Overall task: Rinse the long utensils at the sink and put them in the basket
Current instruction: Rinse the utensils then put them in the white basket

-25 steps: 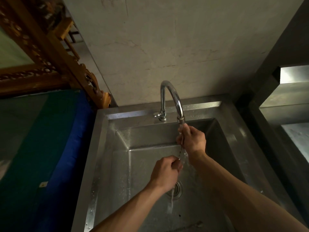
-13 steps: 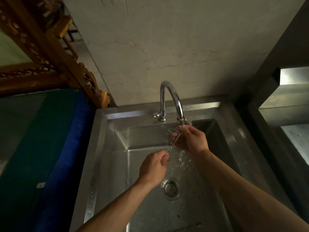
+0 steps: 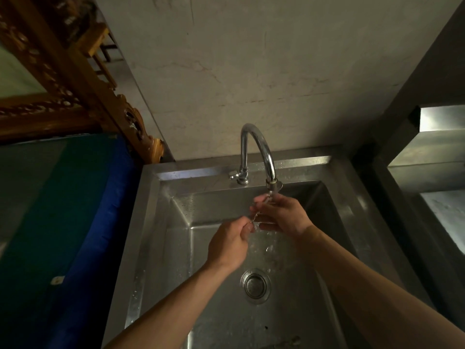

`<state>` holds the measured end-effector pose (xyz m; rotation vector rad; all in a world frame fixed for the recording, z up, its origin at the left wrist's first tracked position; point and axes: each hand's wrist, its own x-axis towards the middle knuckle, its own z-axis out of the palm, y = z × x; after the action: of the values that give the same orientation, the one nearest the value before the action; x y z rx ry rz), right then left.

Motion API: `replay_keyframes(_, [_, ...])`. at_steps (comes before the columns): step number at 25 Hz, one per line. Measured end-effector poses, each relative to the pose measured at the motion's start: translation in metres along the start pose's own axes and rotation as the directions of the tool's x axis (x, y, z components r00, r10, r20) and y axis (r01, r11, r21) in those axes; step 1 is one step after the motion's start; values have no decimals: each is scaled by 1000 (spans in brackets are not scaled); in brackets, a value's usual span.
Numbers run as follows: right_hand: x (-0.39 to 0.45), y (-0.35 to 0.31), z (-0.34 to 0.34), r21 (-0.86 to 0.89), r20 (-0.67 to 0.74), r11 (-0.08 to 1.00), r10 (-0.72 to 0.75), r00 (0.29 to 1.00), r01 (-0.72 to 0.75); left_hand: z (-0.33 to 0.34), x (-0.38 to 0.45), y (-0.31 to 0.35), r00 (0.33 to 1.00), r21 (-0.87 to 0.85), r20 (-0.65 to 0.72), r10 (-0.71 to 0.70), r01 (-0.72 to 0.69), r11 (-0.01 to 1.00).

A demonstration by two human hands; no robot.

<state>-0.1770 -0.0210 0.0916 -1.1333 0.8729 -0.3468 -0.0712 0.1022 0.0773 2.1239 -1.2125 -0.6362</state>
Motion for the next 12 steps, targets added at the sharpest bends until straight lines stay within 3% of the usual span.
replay_keyframes(2, [-1, -4, -3, -20, -28, 1000, -13, 1000, 12, 0, 5, 4, 999, -33, -27, 34, -35, 999])
replay_keyframes(8, [0, -18, -29, 194, -293, 974, -54, 954, 115, -1, 29, 13, 998, -124, -44, 34, -39, 992])
replay_keyframes(12, [-5, -20, -31, 133, -259, 986, -66, 964, 103, 4, 43, 27, 996, -109, -75, 49, -57, 992])
